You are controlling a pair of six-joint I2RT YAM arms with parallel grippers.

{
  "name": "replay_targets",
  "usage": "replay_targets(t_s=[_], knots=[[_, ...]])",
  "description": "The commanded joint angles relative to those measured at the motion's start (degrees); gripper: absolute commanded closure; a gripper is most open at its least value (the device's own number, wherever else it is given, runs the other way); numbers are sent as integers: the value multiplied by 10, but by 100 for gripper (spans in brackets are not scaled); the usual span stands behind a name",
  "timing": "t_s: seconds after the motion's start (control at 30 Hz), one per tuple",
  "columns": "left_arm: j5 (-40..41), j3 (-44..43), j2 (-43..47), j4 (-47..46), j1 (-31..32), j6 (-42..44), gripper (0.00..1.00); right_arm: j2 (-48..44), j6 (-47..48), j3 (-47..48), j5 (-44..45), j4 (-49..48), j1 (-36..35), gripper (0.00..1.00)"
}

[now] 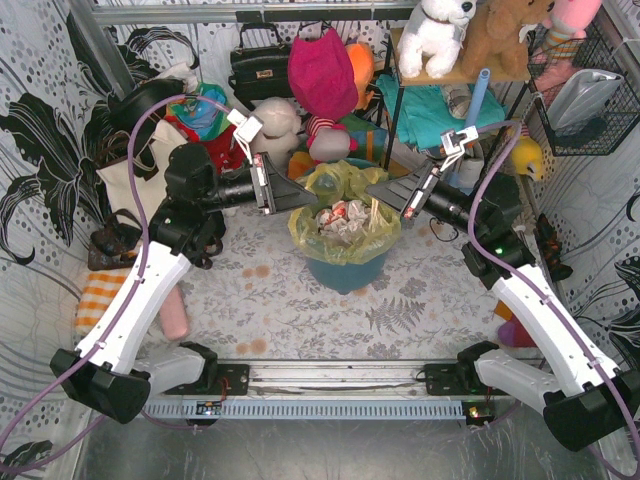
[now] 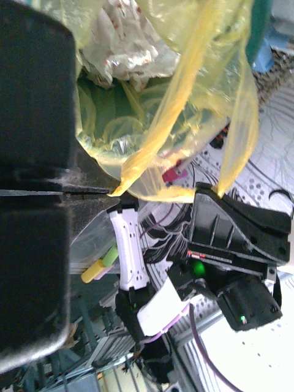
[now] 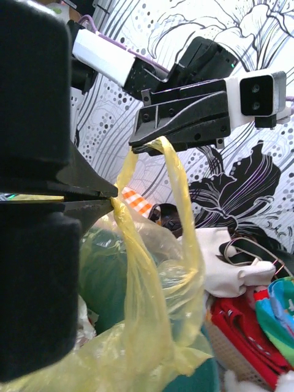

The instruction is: Tie the trash bag

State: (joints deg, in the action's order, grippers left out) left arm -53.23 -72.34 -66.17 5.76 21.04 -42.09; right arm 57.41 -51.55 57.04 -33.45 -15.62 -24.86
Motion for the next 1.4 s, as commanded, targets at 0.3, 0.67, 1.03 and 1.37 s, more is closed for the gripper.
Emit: replay_targets(t_s=[0.3,0.67,1.03,1.37], knots=[[-59,-22,-27,-250,-34,-151,100,25,19,70,21,-54,-2,100],[-82,86,-12,-227,-39,-145,100,19,35,20,-24,-7,-3,100],[-114,138,46,-55,-40,-28,100,-36,59,-16,-50,70,-3,100],[-74,42,5,-135,-39,-72,100,-15,71,61,50,84,-3,100]])
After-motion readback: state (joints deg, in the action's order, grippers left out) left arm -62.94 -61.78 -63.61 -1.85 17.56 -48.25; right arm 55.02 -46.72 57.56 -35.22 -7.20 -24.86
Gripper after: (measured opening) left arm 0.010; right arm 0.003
